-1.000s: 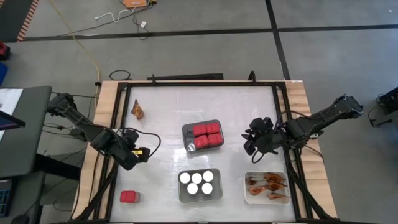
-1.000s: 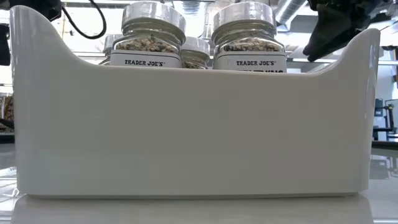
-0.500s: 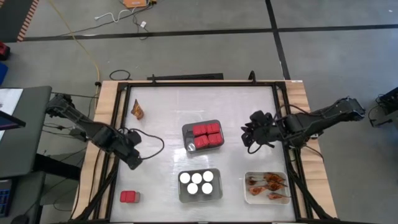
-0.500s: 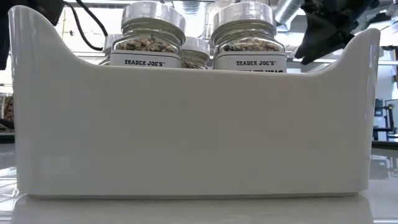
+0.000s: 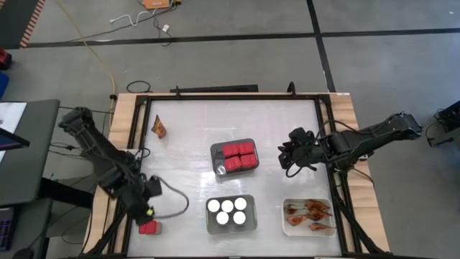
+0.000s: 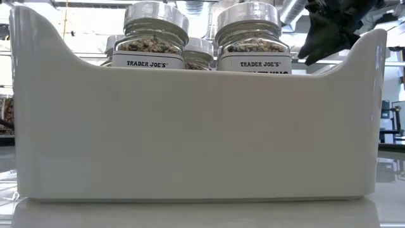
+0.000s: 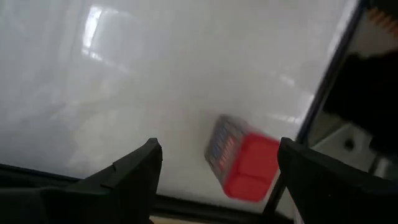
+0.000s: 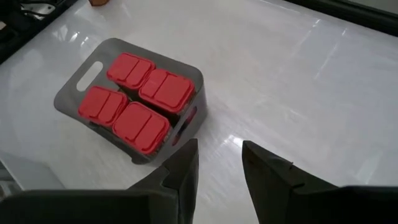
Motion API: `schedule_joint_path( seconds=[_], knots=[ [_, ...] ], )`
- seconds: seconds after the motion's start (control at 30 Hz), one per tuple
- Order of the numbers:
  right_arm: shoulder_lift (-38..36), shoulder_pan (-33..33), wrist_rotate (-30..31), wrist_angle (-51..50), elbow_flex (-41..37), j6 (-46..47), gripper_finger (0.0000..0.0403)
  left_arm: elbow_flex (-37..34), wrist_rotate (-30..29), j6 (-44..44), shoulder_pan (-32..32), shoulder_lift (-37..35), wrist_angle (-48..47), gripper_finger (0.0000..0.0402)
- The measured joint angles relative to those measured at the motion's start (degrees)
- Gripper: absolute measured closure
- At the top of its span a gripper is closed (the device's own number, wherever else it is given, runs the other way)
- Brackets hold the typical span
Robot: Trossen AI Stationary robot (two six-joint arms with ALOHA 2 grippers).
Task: Sort spices by type
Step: Put the red seasoning can into the black bin
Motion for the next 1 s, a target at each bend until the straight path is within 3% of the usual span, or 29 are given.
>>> schedule_joint_path(
  seconds=[0.23, 0.4, 1.0],
  knots=[
    [0.0, 1.7, 0.0, -0.1, 0.0, -0.3, 0.0253, 4.5, 0.5, 1.6, -7.6, 10.3, -1.0, 0.0095],
    [0.0, 2.0, 0.0, -0.2, 0.0, -0.5, 0.0252, 4.5, 7.8, 0.7, -9.2, 15.1, -0.5, 0.0095],
    [0.0, 1.9, 0.0, -0.2, 0.0, -1.0, 0.0253, 3.3, 3.7, 3.8, -9.9, 16.0, 7.0, 0.0095]
  ],
)
